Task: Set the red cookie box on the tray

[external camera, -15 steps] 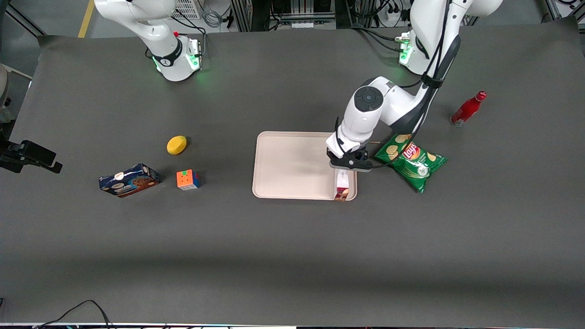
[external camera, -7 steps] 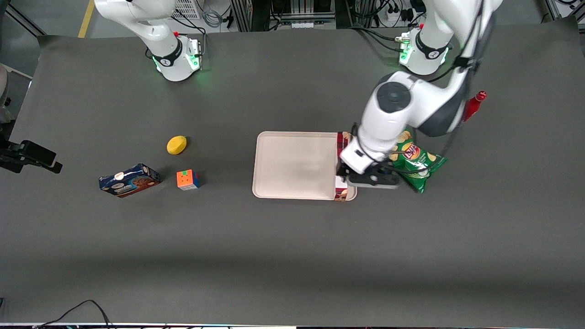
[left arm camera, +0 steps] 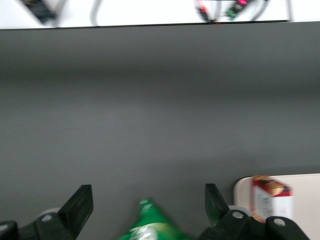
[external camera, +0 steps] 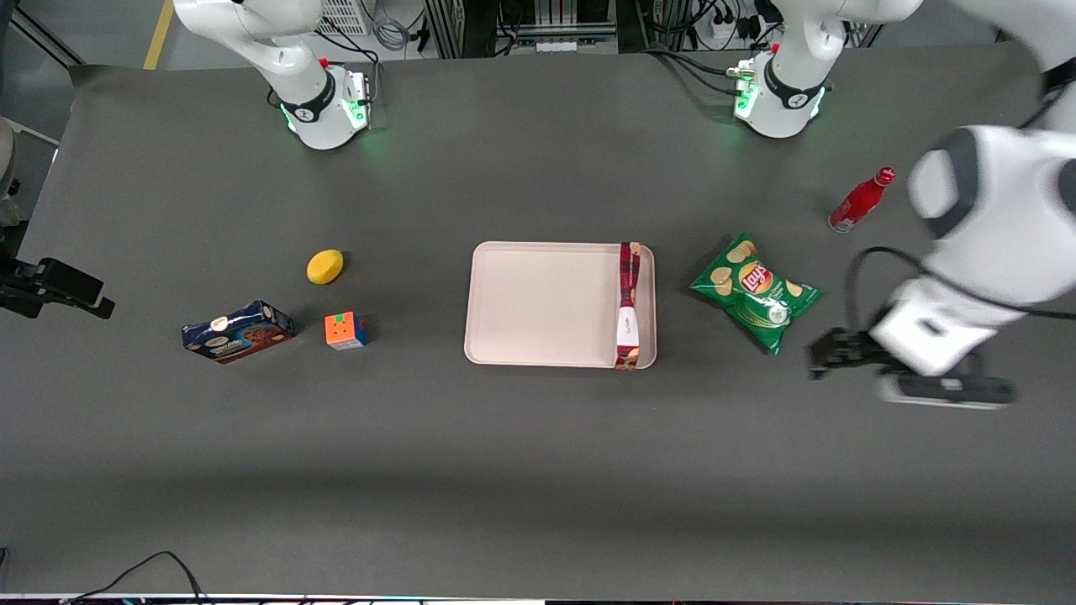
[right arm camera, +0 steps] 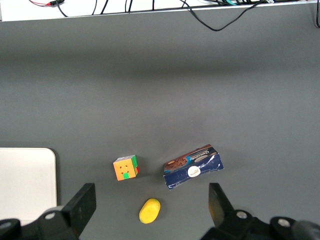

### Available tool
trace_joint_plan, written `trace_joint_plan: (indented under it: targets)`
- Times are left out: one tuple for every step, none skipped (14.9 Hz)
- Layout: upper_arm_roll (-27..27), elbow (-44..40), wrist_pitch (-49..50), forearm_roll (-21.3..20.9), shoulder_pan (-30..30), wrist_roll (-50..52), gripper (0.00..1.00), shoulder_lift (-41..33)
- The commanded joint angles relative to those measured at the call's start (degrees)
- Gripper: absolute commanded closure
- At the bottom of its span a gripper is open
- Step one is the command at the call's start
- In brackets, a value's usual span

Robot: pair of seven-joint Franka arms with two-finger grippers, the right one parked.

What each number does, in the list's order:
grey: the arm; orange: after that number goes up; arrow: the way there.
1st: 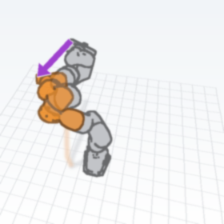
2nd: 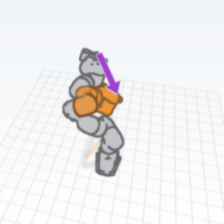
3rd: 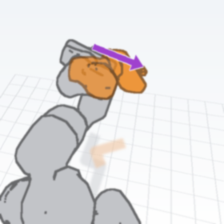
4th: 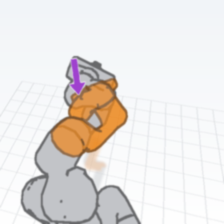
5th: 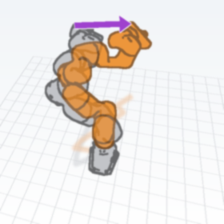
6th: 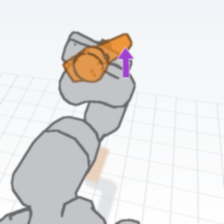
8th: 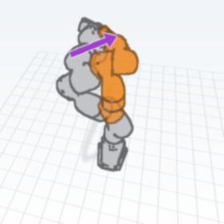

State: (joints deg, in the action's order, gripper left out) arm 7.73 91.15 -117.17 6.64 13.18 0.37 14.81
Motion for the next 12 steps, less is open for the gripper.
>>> trace_joint_plan:
  targets:
    - [2.81,-2.38,8.69,0.48,-3.15,-6.60,0.00,-4.34]
    - [2.81,-2.38,10.63,-0.48,-4.21,-7.39,0.00,-6.01]
    - [2.81,-2.38,12.74,-2.58,-5.00,-7.57,0.00,-7.59]
    - [2.81,-2.38,14.50,-4.34,-5.18,-7.57,0.00,-9.17]
    - [2.81,-2.20,16.00,-5.75,-5.27,-7.66,0.00,-11.02]
    - [2.81,-1.85,17.32,-6.72,-5.45,-7.84,0.00,-12.69]
    - [2.81,-1.59,19.07,-6.99,-5.88,-8.97,0.00,-14.10]
    - [2.73,-1.32,20.39,-6.99,-5.97,-10.11,0.00,-15.16]
    - [2.73,-0.63,21.10,-6.99,-5.97,-10.56,0.00,-16.38]
    - [2.73,0.34,21.37,-6.99,-5.97,-10.56,0.00,-17.35]
    - [2.73,0.87,21.37,-6.99,-5.97,-10.65,0.00,-18.06]
    - [2.73,1.40,21.37,-6.99,-5.97,-10.56,0.00,-18.41]
